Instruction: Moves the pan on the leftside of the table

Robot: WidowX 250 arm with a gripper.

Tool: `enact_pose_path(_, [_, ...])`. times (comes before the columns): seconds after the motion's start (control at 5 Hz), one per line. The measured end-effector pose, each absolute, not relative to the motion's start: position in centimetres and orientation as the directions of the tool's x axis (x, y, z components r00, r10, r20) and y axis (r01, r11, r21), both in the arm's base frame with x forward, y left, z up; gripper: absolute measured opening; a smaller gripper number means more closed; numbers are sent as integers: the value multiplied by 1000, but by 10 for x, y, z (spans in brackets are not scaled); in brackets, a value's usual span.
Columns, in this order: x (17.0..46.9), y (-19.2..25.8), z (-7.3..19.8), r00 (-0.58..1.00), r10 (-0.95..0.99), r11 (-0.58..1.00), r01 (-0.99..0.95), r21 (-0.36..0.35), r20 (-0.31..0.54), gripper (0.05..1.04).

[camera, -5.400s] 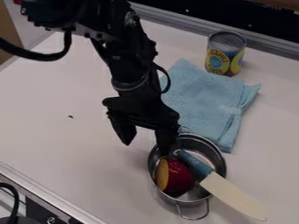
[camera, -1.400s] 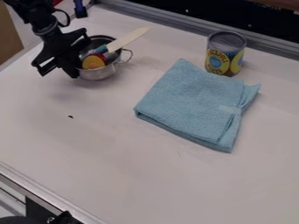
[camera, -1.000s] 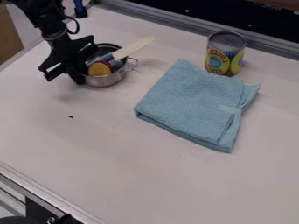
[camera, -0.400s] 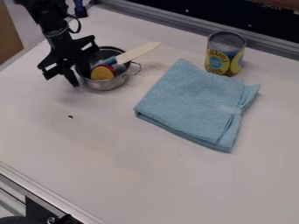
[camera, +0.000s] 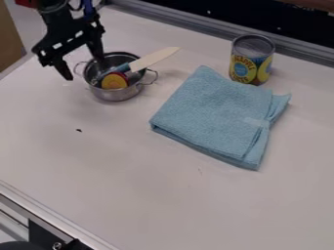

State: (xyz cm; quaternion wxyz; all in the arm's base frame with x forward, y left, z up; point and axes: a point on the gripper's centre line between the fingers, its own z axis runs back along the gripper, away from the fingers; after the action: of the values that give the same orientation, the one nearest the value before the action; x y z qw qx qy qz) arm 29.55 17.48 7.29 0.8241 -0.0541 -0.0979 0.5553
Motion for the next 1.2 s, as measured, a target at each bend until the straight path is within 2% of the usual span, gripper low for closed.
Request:
enact_pose_path(0.2, [289, 162, 84, 422, 899, 437, -876, -203, 115, 999])
enact_pose_path(0.4, [288, 135, 80, 568, 797, 600, -783, -162, 208, 999])
enact_pose_path(0.6, [288, 110, 78, 686, 709, 704, -700, -117, 165, 999])
enact_pose_path(0.8, [274, 93, 66, 760, 643, 766, -639, -71, 98, 999])
enact_pose_path(1.0, [259, 57, 70, 838, 539, 842, -532, -87, 90, 999])
enact_pose_path(1.2, [243, 35, 78, 844, 518, 856, -510, -89, 141, 999])
